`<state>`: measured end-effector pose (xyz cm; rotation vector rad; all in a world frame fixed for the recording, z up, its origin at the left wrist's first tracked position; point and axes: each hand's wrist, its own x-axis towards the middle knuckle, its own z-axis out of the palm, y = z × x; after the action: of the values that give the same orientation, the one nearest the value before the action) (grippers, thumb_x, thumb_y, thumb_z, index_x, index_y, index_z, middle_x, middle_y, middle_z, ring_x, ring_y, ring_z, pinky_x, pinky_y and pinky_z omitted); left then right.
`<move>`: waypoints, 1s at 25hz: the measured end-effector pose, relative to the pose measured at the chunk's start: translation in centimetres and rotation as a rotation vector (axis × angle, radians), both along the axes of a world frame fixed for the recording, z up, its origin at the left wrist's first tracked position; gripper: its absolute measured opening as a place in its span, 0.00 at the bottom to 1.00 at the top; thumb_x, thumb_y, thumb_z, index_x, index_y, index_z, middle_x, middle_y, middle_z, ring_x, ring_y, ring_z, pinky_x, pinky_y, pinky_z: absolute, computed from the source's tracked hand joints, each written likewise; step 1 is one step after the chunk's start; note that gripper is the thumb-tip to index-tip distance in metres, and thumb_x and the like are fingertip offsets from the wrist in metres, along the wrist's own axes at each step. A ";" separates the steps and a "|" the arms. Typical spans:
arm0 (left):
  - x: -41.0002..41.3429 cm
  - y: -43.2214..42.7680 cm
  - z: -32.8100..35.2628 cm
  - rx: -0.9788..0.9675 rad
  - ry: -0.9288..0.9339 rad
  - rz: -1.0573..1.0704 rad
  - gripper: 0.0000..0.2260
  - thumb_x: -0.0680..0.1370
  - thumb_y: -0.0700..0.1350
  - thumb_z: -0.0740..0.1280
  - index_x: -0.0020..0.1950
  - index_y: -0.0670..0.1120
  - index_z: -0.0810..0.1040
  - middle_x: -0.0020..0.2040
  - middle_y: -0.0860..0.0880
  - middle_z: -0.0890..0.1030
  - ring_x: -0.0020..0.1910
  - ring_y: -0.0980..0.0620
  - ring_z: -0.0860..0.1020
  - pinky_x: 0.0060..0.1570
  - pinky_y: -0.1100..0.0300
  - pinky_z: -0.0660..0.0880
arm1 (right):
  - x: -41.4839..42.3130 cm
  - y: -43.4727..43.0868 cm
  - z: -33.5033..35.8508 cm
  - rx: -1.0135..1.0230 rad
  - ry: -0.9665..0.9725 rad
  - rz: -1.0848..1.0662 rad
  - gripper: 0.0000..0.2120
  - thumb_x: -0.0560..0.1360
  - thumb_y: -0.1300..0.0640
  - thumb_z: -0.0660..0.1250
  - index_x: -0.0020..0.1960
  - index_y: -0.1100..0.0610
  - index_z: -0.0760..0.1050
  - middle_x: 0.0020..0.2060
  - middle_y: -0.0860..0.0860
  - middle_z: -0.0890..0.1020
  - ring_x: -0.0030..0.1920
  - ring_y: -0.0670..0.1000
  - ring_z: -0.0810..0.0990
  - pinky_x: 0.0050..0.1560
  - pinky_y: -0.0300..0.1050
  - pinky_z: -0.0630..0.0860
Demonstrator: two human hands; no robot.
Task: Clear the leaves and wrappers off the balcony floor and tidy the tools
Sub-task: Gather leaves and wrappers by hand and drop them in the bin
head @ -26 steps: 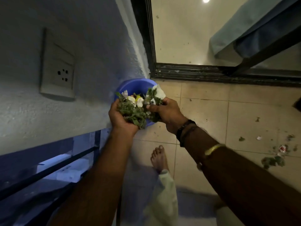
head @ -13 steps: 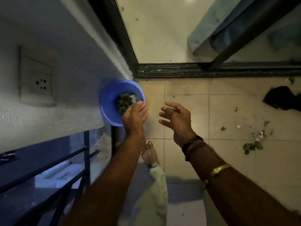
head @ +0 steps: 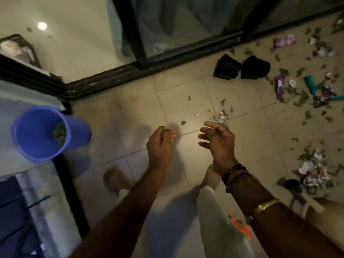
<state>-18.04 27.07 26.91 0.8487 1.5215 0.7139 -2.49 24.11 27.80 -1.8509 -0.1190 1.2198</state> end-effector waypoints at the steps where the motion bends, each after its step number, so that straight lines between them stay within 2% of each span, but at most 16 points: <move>1: 1.7 -0.8 -1.4 -0.011 0.009 0.000 0.14 0.81 0.53 0.61 0.53 0.47 0.83 0.50 0.45 0.85 0.53 0.43 0.83 0.61 0.39 0.77 | 2.4 -1.4 -1.4 -0.008 -0.022 -0.012 0.09 0.79 0.66 0.67 0.58 0.61 0.81 0.45 0.56 0.85 0.39 0.51 0.83 0.38 0.46 0.82; 4: 6.7 -3.2 -7.2 0.001 0.068 -0.051 0.16 0.79 0.59 0.59 0.51 0.55 0.84 0.53 0.47 0.86 0.57 0.46 0.82 0.64 0.41 0.75 | 9.0 -5.5 -7.5 -0.033 -0.113 -0.033 0.09 0.79 0.66 0.67 0.56 0.59 0.82 0.45 0.54 0.86 0.40 0.51 0.84 0.40 0.46 0.82; 7: 10.2 -4.4 -15.0 0.073 0.142 -0.220 0.19 0.83 0.54 0.57 0.61 0.46 0.81 0.58 0.48 0.84 0.60 0.51 0.80 0.65 0.45 0.76 | 13.3 -8.1 -15.9 -0.065 -0.170 -0.029 0.10 0.79 0.65 0.67 0.56 0.57 0.83 0.44 0.53 0.86 0.44 0.52 0.84 0.43 0.49 0.83; 9: 11.6 -4.4 -20.8 0.128 0.237 -0.355 0.20 0.85 0.53 0.55 0.66 0.43 0.78 0.62 0.45 0.82 0.63 0.51 0.78 0.66 0.47 0.74 | 15.3 -9.0 -22.4 -0.064 -0.193 -0.008 0.10 0.78 0.65 0.67 0.54 0.54 0.84 0.44 0.52 0.86 0.45 0.54 0.84 0.47 0.54 0.84; 11: 11.6 -4.0 -27.8 0.228 0.373 -0.480 0.22 0.85 0.54 0.56 0.73 0.43 0.72 0.71 0.43 0.75 0.71 0.49 0.71 0.72 0.50 0.67 | 16.6 -9.3 -29.3 -0.043 -0.272 -0.001 0.10 0.77 0.62 0.68 0.53 0.52 0.84 0.46 0.52 0.87 0.48 0.54 0.84 0.55 0.59 0.83; 12: 11.3 -3.6 -31.5 0.297 0.475 -0.531 0.24 0.84 0.54 0.56 0.77 0.43 0.66 0.76 0.42 0.68 0.76 0.47 0.65 0.75 0.50 0.62 | 17.3 -9.5 -32.5 -0.032 -0.345 0.031 0.10 0.78 0.60 0.69 0.56 0.52 0.84 0.50 0.51 0.86 0.51 0.53 0.84 0.59 0.59 0.81; 13: 10.9 -2.8 -35.0 0.355 0.583 -0.571 0.28 0.83 0.55 0.56 0.80 0.42 0.60 0.80 0.42 0.61 0.79 0.45 0.58 0.77 0.47 0.56 | 17.9 -9.5 -35.2 -0.028 -0.432 0.083 0.12 0.79 0.55 0.68 0.62 0.53 0.81 0.55 0.52 0.85 0.56 0.52 0.82 0.63 0.55 0.79; 15: 10.5 -0.9 -41.0 0.369 0.757 -0.577 0.34 0.81 0.58 0.53 0.82 0.42 0.49 0.83 0.42 0.49 0.81 0.41 0.47 0.79 0.42 0.47 | 18.9 -9.6 -39.3 -0.065 -0.604 0.199 0.25 0.83 0.45 0.62 0.76 0.56 0.69 0.71 0.54 0.75 0.70 0.52 0.73 0.73 0.49 0.68; 16: 10.8 0.1 -43.4 0.351 0.816 -0.554 0.35 0.81 0.59 0.51 0.82 0.42 0.46 0.83 0.42 0.46 0.81 0.41 0.44 0.78 0.39 0.44 | 19.0 -9.5 -40.8 -0.085 -0.676 0.237 0.31 0.83 0.41 0.58 0.80 0.56 0.60 0.77 0.55 0.67 0.77 0.53 0.64 0.77 0.49 0.60; 18: 12.9 0.8 -46.3 0.406 0.922 -0.559 0.34 0.83 0.59 0.49 0.82 0.41 0.45 0.83 0.42 0.46 0.81 0.42 0.43 0.78 0.38 0.43 | 18.3 -8.7 -43.6 -0.112 -0.779 0.298 0.39 0.82 0.34 0.50 0.83 0.56 0.47 0.83 0.53 0.51 0.82 0.50 0.48 0.81 0.53 0.45; 19: 14.7 0.2 -46.7 0.507 0.933 -0.609 0.32 0.84 0.58 0.49 0.82 0.41 0.46 0.83 0.42 0.47 0.82 0.43 0.44 0.78 0.38 0.43 | 17.7 -7.9 -44.4 -0.095 -0.788 0.342 0.40 0.81 0.32 0.48 0.83 0.56 0.43 0.83 0.53 0.48 0.82 0.50 0.43 0.82 0.55 0.42; 20: 16.5 -0.8 -46.7 0.636 0.861 -0.685 0.31 0.84 0.56 0.50 0.82 0.41 0.48 0.83 0.42 0.48 0.82 0.44 0.45 0.79 0.40 0.44 | 17.0 -7.1 -44.8 -0.043 -0.767 0.393 0.40 0.81 0.32 0.48 0.83 0.54 0.41 0.83 0.53 0.47 0.82 0.50 0.43 0.81 0.58 0.43; 22: 19.2 -2.3 -46.0 0.751 0.580 -0.803 0.30 0.84 0.52 0.53 0.82 0.41 0.49 0.83 0.44 0.49 0.82 0.48 0.45 0.80 0.44 0.43 | 16.7 -6.1 -44.3 0.152 -0.719 0.494 0.37 0.82 0.35 0.52 0.83 0.48 0.40 0.83 0.51 0.52 0.82 0.51 0.52 0.80 0.61 0.54; 23: 19.3 -1.4 -45.6 0.764 0.496 -0.781 0.30 0.84 0.52 0.53 0.82 0.42 0.50 0.83 0.45 0.49 0.82 0.49 0.45 0.80 0.45 0.43 | 17.6 -5.6 -43.6 0.235 -0.741 0.513 0.37 0.82 0.37 0.54 0.83 0.46 0.40 0.83 0.50 0.53 0.81 0.51 0.55 0.79 0.61 0.57; 24: 18.9 0.5 -45.7 0.769 0.520 -0.689 0.30 0.84 0.53 0.53 0.82 0.43 0.50 0.83 0.45 0.49 0.82 0.49 0.45 0.80 0.45 0.44 | 19.1 -4.9 -43.3 0.266 -0.798 0.479 0.37 0.82 0.37 0.55 0.83 0.47 0.41 0.83 0.50 0.52 0.82 0.51 0.54 0.79 0.61 0.58; 25: 18.3 3.2 -46.2 0.742 0.631 -0.576 0.30 0.83 0.54 0.53 0.82 0.43 0.50 0.83 0.43 0.50 0.82 0.47 0.46 0.79 0.43 0.45 | 21.1 -4.1 -43.4 0.235 -0.859 0.419 0.38 0.82 0.36 0.54 0.83 0.50 0.43 0.83 0.50 0.51 0.82 0.51 0.52 0.80 0.60 0.55</move>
<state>0.29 30.24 -19.29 2.1280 1.4109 0.5936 18.60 20.05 -15.58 -2.0683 -1.1138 0.5413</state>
